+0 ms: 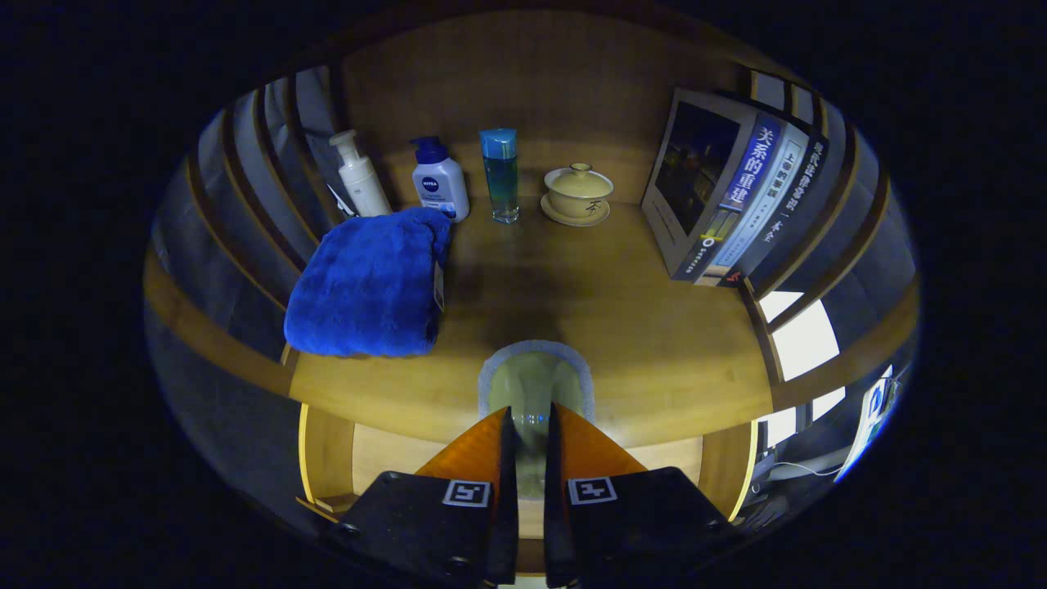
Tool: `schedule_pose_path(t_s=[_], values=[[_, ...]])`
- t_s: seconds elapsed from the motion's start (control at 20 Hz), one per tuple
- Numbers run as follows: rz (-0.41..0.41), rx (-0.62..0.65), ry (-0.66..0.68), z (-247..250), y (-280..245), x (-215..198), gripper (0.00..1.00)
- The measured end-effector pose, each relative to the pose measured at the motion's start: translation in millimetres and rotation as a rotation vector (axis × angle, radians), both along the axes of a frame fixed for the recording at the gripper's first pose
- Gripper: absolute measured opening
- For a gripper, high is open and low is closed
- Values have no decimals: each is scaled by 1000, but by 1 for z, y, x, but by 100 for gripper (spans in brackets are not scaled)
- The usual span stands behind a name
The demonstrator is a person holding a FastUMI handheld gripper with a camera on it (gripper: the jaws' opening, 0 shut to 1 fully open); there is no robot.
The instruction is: Pull open the drawer, take out the items inside it, and place them on the countertop above the cabinet.
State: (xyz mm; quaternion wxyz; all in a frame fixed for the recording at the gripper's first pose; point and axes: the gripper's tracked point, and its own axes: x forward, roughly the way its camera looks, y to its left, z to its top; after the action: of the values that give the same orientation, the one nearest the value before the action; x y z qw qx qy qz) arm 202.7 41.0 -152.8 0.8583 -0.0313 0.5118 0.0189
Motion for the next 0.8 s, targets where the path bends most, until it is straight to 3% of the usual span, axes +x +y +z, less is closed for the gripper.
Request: schedule_pose_path(t_s=[0.5, 0.8], values=[[-72, 20, -65, -13, -9, 77, 21], [-90, 15, -83, -15, -14, 82, 26]])
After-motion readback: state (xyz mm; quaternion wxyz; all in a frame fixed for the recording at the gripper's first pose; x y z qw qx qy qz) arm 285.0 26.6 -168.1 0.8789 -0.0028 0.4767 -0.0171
